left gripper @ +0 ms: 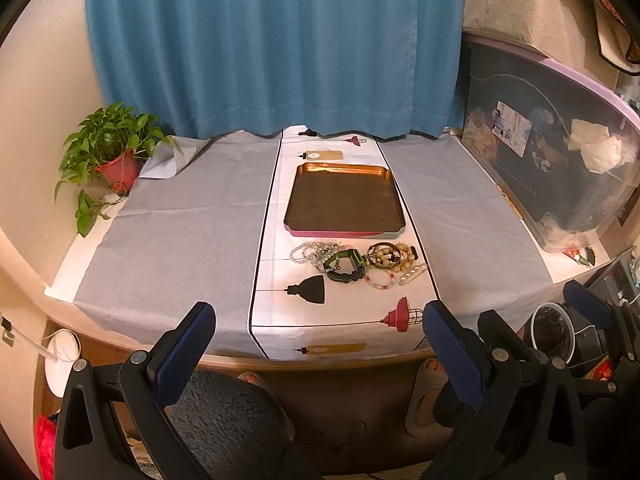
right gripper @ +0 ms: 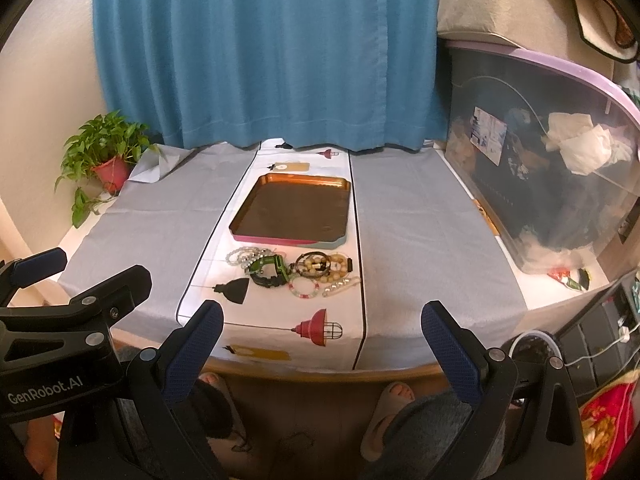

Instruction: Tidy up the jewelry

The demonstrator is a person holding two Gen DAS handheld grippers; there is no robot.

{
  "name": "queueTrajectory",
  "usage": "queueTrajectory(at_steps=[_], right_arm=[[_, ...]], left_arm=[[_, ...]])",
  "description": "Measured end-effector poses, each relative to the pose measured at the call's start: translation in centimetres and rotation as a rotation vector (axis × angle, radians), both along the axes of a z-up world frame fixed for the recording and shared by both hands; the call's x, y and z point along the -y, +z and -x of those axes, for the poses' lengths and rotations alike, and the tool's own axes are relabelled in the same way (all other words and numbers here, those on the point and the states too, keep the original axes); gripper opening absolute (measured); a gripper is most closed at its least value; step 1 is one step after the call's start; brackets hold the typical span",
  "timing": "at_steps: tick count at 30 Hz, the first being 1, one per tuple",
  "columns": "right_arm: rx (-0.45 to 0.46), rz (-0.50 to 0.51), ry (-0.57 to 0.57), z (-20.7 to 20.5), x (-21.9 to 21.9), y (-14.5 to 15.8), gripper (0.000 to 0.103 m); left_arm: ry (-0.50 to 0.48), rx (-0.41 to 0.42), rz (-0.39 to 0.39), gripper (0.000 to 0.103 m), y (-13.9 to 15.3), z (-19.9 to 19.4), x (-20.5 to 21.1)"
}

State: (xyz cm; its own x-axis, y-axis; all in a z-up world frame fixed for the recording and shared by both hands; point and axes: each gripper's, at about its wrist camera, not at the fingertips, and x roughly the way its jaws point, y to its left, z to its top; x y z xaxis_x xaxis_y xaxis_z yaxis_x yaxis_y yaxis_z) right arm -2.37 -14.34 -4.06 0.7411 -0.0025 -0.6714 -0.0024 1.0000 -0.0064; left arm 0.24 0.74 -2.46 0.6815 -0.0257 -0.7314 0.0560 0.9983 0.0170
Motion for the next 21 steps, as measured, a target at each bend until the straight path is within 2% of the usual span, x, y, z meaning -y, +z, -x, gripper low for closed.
queueTrajectory(at_steps=[13,17,21], right_arm=[[-0.017,-0.013,0.014,-1.9,0.4,-0.9,0.099],[-0.028,-0.032,0.024,-2.9,0.6,-2.1,0.099],[-0.017,-0.055,0.041,-4.3,0.9,-4.2,0.099]], left_arm=[[-0.001,-0.028,0.014,0.103,-1.0,-1.9,0.0],[-0.014,-0.041,0.010,0.103,-2.2,-2.9,0.2],[-0.039,-0.010,-0.004,0.103,-4.4,-4.3,0.6]])
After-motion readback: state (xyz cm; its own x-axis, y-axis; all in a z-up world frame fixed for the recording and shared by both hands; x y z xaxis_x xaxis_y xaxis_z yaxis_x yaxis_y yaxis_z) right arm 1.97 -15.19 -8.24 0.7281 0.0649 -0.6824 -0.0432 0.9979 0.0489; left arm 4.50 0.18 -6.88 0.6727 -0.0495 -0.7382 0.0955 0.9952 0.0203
